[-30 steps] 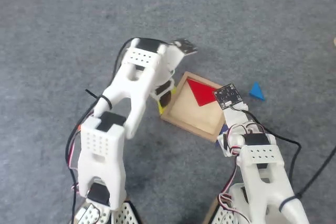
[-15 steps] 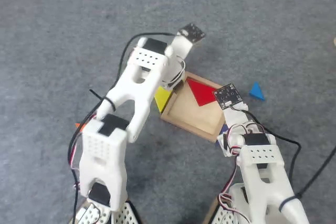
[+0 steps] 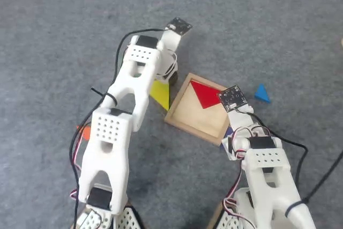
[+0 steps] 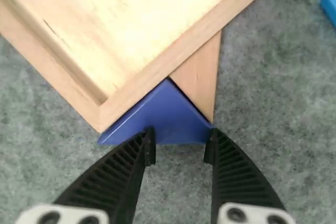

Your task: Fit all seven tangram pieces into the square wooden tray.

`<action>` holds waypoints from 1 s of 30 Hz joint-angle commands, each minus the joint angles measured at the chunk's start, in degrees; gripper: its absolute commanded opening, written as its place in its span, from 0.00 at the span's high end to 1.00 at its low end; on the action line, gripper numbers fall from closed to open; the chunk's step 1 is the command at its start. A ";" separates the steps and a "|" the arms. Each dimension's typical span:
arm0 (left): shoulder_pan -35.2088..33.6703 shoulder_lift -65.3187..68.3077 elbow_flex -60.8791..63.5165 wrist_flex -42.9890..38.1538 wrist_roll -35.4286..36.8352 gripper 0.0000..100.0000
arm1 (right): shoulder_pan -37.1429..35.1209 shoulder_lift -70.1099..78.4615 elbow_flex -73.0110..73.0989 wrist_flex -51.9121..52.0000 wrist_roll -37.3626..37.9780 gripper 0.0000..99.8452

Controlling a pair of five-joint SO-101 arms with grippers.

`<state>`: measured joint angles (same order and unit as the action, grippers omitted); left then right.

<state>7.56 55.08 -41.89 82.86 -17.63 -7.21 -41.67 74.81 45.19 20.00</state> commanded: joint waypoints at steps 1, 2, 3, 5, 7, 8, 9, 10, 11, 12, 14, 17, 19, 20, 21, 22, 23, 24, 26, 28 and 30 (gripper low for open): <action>-3.96 0.35 -4.88 11.16 -3.69 0.82 | -0.84 0.13 -0.09 -1.10 -0.53 0.83; -4.40 0.26 -5.85 14.24 -4.84 0.84 | -0.84 0.13 -0.09 -1.10 -0.53 0.83; -4.92 0.26 -6.73 17.14 -5.63 0.85 | -0.84 0.13 -0.09 -1.10 -0.53 0.83; -6.42 0.09 -6.90 17.85 -5.80 0.87 | -0.84 0.13 -0.09 -1.10 -0.53 0.83; -8.44 -1.49 -5.85 17.85 -5.98 0.87 | -0.84 0.13 -0.09 -1.10 -0.53 0.83; -9.23 -2.73 -4.53 17.85 -6.24 0.87 | -0.84 0.13 -0.09 -1.10 -0.53 0.83; -9.85 -4.40 -2.77 17.85 -7.21 0.87 | -0.84 0.13 -0.09 -1.10 -0.53 0.83; -10.46 -6.51 -0.13 17.85 -8.00 0.87 | -0.84 0.13 -0.09 -1.10 -0.53 0.83; -10.81 -8.97 2.95 17.85 -8.79 0.87 | -0.84 0.13 -0.09 -1.10 -0.53 0.83; -11.08 -11.69 6.46 17.85 -9.58 0.87 | -0.84 0.13 -0.09 -1.10 -0.53 0.83; -11.25 -17.76 14.90 17.85 -11.60 0.87 | -0.84 0.13 -0.09 -1.10 -0.53 0.83; -11.25 -27.25 26.86 17.76 -15.30 0.87 | -0.84 0.13 -0.09 -1.10 -0.53 0.83; -11.87 -33.23 32.40 17.49 -17.93 0.87 | -0.84 0.13 -0.09 -1.10 -0.62 0.83; -13.01 -36.04 34.15 17.49 -19.43 0.87 | -0.84 0.13 -0.09 -1.10 -0.62 0.83; -13.98 -38.33 35.21 17.49 -20.84 0.87 | -0.84 0.13 -0.09 -1.10 -0.62 0.83; -15.12 -40.35 35.74 17.05 -21.71 0.87 | -0.84 0.13 -0.09 -1.10 -0.62 0.83; -16.26 -41.58 36.18 15.47 -22.15 0.87 | -0.84 0.13 -0.09 -1.10 -0.70 0.83; -17.32 -42.11 36.88 13.54 -22.59 0.85 | -0.84 0.13 -0.09 -1.10 -0.70 0.83; -19.08 -41.67 38.90 8.97 -24.00 0.79 | -0.84 0.13 -0.09 -1.10 -0.70 0.83; -19.78 -39.91 41.19 5.19 -26.55 0.73 | -0.84 0.13 -0.09 -1.10 -0.70 0.83; -19.52 -37.10 43.21 2.29 -29.45 0.69 | -0.84 0.13 -0.09 -1.10 -0.70 0.83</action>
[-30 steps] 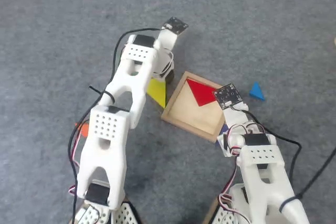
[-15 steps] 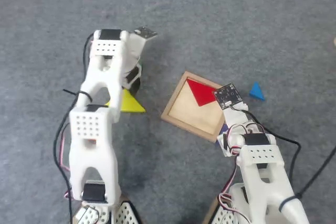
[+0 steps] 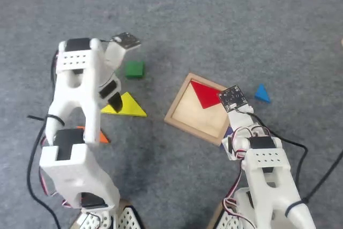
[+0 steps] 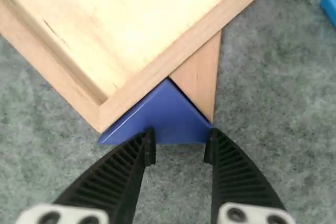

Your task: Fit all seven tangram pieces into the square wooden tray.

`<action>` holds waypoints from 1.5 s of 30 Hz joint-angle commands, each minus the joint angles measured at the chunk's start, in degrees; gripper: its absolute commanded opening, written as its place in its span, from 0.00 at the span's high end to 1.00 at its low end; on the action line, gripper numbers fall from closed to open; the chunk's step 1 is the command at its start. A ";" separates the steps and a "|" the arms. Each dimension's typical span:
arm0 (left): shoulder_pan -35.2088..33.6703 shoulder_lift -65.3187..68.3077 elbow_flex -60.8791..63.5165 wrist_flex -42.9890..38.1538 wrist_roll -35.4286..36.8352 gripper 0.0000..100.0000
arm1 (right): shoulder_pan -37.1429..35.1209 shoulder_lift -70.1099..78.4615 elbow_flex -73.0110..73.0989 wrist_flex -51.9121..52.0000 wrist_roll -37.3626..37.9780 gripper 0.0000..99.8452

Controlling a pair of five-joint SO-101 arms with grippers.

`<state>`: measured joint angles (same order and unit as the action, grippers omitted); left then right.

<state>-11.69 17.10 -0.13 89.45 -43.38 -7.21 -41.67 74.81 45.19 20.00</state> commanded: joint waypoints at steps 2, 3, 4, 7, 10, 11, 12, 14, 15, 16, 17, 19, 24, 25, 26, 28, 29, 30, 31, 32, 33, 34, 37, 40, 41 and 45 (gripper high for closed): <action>-0.09 4.22 1.80 -7.47 -4.13 0.69 | -0.84 0.13 -0.09 -1.10 -0.70 0.83; -0.09 5.54 1.80 -9.67 -3.96 0.69 | -0.84 0.13 -0.09 -1.10 -0.70 0.83; -0.18 6.86 1.80 -11.52 -4.04 0.69 | -0.84 0.13 -0.09 -1.10 -0.70 0.83; 1.23 10.55 1.80 -13.54 -4.31 0.69 | -0.84 0.13 -0.09 -1.10 -0.62 0.83; 4.57 13.19 1.80 -13.54 -4.31 0.69 | -0.84 0.13 -0.09 -1.10 -0.62 0.83; 5.71 13.63 1.71 -13.54 -4.22 0.69 | -0.84 0.13 -0.09 -1.10 -0.62 0.83; 6.59 13.71 1.63 -13.54 -4.04 0.69 | -0.84 0.13 -0.09 -1.10 -0.62 0.83; 7.82 13.80 0.84 -13.54 -1.85 0.69 | -0.84 0.13 -0.09 -1.10 -0.62 0.83; 8.53 13.98 0.57 -13.54 -1.14 0.70 | -0.84 0.13 -0.09 -1.10 -0.62 0.83; 9.05 13.98 0.57 -13.54 -0.53 0.71 | -0.84 0.13 -0.09 -1.10 -0.62 0.83; 9.58 13.98 0.57 -13.54 -0.18 0.73 | -0.84 0.13 -0.09 -1.10 -0.62 0.83; 10.29 13.98 0.75 -13.54 1.32 0.79 | -0.84 0.13 -0.09 -1.10 -0.62 0.83; 10.73 13.98 0.92 -12.31 2.02 0.90 | -0.84 0.13 -0.09 -1.10 -0.53 0.83; 10.90 13.98 1.01 -11.60 2.46 0.92 | -0.84 0.13 -0.09 -1.10 -0.53 0.83; 10.99 13.98 1.01 -11.25 3.16 0.94 | -0.84 0.13 -0.09 -1.10 -0.53 0.83; 11.25 13.45 1.01 -11.08 3.69 0.96 | -0.84 0.13 -0.09 -1.10 -0.53 0.83; 11.43 13.27 1.01 -10.90 3.78 0.96 | -0.84 0.13 -0.09 -1.10 -0.53 0.83; 11.43 12.84 0.66 -9.93 3.69 0.96 | -0.84 0.13 -0.09 -1.10 -0.53 0.83; 11.43 12.04 0.66 -9.23 3.69 0.96 | -0.84 0.13 -0.09 -1.01 -0.53 0.83; 11.43 10.99 0.66 -8.35 3.69 0.96 | -0.84 0.13 -0.09 -1.01 -0.62 0.83; 11.25 9.58 0.75 -7.74 3.69 0.96 | -0.84 0.13 -0.09 -1.01 -0.62 0.83; 10.99 7.82 0.75 -6.86 3.78 0.96 | -0.84 0.13 -0.09 -1.01 -0.62 0.83; 8.26 0.79 0.57 -5.01 7.74 0.95 | -0.84 0.13 -0.35 -0.66 -0.35 0.83; 3.08 -8.00 0.66 -4.48 17.93 0.90 | -0.92 0.22 -3.34 1.45 2.81 0.83; 0.79 -11.08 0.92 -4.40 20.48 0.88 | -1.27 0.22 -5.80 3.82 2.46 0.83; -7.56 -21.01 3.12 -4.84 26.02 0.85 | -8.31 0.31 -17.41 10.68 -1.32 0.83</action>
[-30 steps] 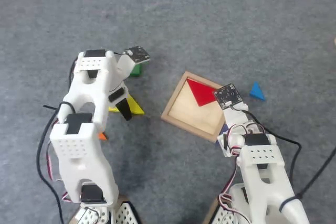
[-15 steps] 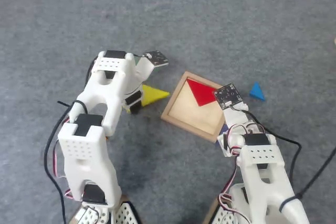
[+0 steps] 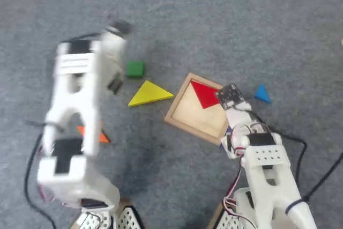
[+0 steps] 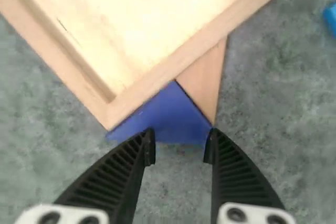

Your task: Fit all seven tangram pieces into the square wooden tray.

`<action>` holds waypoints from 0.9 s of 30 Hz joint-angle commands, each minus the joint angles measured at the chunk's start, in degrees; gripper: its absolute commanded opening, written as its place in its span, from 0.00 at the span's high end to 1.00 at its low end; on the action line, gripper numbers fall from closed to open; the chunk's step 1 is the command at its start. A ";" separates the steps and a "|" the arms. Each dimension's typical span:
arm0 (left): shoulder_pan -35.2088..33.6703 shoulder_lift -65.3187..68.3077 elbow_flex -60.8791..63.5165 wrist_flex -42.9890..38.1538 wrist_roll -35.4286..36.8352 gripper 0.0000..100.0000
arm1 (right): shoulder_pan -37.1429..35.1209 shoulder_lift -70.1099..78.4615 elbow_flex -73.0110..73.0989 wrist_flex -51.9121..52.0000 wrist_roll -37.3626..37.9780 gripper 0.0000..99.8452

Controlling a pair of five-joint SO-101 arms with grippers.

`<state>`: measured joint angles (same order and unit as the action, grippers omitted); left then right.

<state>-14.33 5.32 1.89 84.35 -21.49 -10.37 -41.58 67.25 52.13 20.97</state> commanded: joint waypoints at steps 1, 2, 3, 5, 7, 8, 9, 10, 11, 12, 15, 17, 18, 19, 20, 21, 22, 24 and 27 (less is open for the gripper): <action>-6.07 -11.52 2.86 0.26 4.75 0.85 | -8.13 0.40 -12.75 4.62 -3.43 0.83; -6.59 -13.45 5.14 0.26 4.92 0.85 | -11.47 1.27 -15.91 5.14 -4.40 0.83; -6.68 -15.03 7.60 0.18 4.92 0.85 | -14.81 2.95 -19.16 5.32 -5.19 0.83; -8.09 -17.41 13.67 -1.14 5.19 0.85 | -20.26 8.40 -26.02 5.32 -6.86 0.83; -10.73 -18.55 20.35 -4.66 5.19 0.85 | -23.78 16.22 -34.11 5.14 -7.74 0.83; -12.48 -19.16 23.96 -6.77 5.19 0.85 | -25.19 20.70 -38.07 4.88 -7.56 0.83; -14.51 -19.52 27.38 -9.14 5.19 0.85 | -26.42 25.27 -42.46 4.88 -7.21 0.83; -16.79 -19.78 30.64 -11.96 5.01 0.85 | -27.47 29.85 -46.68 4.97 -6.33 0.83; -18.99 -20.13 33.89 -15.12 5.01 0.85 | -28.44 34.42 -51.25 5.32 -5.01 0.82; -21.01 -20.40 36.97 -18.55 4.84 0.85 | -29.32 38.90 -55.56 5.67 -3.34 0.81; -26.81 -21.01 43.21 -27.60 1.49 0.85 | -31.16 51.65 -67.60 9.10 5.45 0.73; -31.03 -20.92 43.74 -30.51 -0.62 0.85 | -31.34 58.77 -74.02 12.00 14.51 0.69; -32.88 -20.92 43.74 -31.56 -1.32 0.85 | -31.25 61.93 -76.92 13.14 18.46 0.69; -34.46 -21.01 43.47 -32.26 -1.85 0.85 | -31.16 64.75 -79.47 13.58 21.63 0.69; -35.69 -20.84 42.86 -32.62 -2.55 0.85 | -30.81 67.21 -81.85 13.85 24.26 0.69; -36.57 -20.75 42.51 -32.88 -3.34 0.85 | -30.46 69.41 -84.04 13.93 26.81 0.69; -37.10 -20.75 42.42 -32.79 -4.40 0.85 | -30.37 71.43 -86.24 14.29 29.01 0.69; -37.45 -20.75 42.33 -32.88 -5.63 0.85 | -30.29 74.77 -90.46 15.96 33.49 0.69; -37.45 -20.75 42.68 -33.05 -5.98 0.85 | -30.29 78.90 -96.62 19.30 37.71 0.69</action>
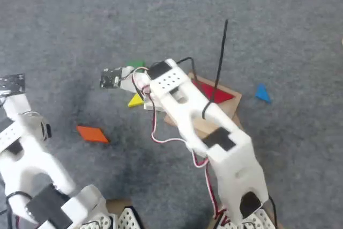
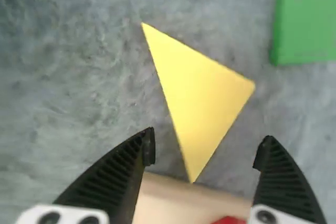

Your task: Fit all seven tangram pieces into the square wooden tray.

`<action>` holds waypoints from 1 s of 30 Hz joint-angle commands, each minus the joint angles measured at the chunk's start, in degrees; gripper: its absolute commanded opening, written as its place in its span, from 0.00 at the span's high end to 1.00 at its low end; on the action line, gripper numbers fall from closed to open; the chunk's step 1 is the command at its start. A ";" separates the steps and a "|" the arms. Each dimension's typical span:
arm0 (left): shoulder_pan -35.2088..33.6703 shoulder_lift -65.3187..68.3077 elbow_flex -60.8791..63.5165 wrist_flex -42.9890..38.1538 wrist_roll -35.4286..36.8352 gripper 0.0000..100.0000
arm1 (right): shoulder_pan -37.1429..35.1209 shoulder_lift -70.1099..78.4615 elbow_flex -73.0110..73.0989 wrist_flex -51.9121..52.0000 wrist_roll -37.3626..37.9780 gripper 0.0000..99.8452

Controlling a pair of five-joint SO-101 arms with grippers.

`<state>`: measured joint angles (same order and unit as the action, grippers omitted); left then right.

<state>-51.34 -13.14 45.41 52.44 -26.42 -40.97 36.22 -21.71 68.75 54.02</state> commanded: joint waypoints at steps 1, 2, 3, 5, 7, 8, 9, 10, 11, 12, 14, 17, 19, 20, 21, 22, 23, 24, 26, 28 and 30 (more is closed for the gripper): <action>-0.44 -2.29 -0.84 -1.14 -1.05 0.85 | 0.22 2.42 -9.23 3.47 5.71 0.69; -0.35 -2.29 -0.84 -1.14 -1.05 0.85 | 0.13 3.74 -10.73 3.91 6.42 0.69; -0.18 -2.29 -0.84 -1.14 -1.05 0.85 | 0.04 5.05 -11.96 4.00 6.95 0.69; -0.09 -2.29 -0.84 -1.05 -1.05 0.85 | -0.04 7.78 -14.15 4.00 7.91 0.69; -0.09 -2.29 -0.84 -0.97 -1.05 0.85 | -0.48 10.33 -16.09 4.18 9.05 0.69; -0.18 -2.29 -0.75 -0.88 -1.05 0.85 | -0.66 11.38 -16.88 4.26 9.41 0.69; -0.26 -2.29 -0.75 -0.88 -1.05 0.85 | -1.01 12.44 -17.67 4.26 9.41 0.69; -0.26 -2.29 -0.75 -0.88 -1.05 0.85 | -1.45 13.49 -18.64 4.26 9.76 0.69; -0.26 -2.29 -0.75 -0.88 -1.05 0.85 | -1.80 14.37 -19.60 4.35 10.11 0.69; -0.26 -2.29 -0.75 -0.79 -1.05 0.85 | -1.98 15.16 -20.40 4.35 10.11 0.69; -0.35 -2.29 -0.66 -0.79 -1.05 0.85 | -2.33 16.40 -21.63 4.35 10.11 0.69; -0.18 -2.73 0.57 -1.14 -1.05 0.85 | -2.51 17.45 -22.24 4.35 10.20 0.69; -0.09 -2.46 0.75 -1.14 -1.05 0.85 | -2.51 17.63 -22.24 4.35 10.20 0.69; -0.09 -2.46 0.75 -1.14 -1.05 0.85 | -2.51 17.71 -22.24 4.62 10.20 0.69; -0.09 -2.46 0.75 -1.14 -1.05 0.85 | -2.51 17.63 -22.24 5.76 10.46 0.70; -0.09 -2.55 0.75 -1.14 -1.05 0.85 | -2.59 17.54 -22.24 7.08 11.87 0.72; -0.09 -2.64 0.75 -1.14 -1.05 0.85 | -3.03 17.45 -22.24 8.40 13.54 0.76; -0.09 -2.73 0.75 -1.05 -1.05 0.85 | -3.38 17.45 -22.24 9.54 14.77 0.80; -0.09 -2.73 0.75 -1.05 -1.05 0.85 | -4.18 17.71 -22.24 10.59 15.12 0.89; -0.09 -2.73 0.75 -0.88 -1.05 0.85 | -4.62 17.71 -22.15 10.95 15.03 0.97; -0.35 -2.73 0.75 -0.88 -1.05 0.85 | -4.62 17.71 -22.15 10.95 15.03 0.98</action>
<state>-51.52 -13.32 46.46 52.35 -26.77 -43.96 52.48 -44.04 78.42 68.09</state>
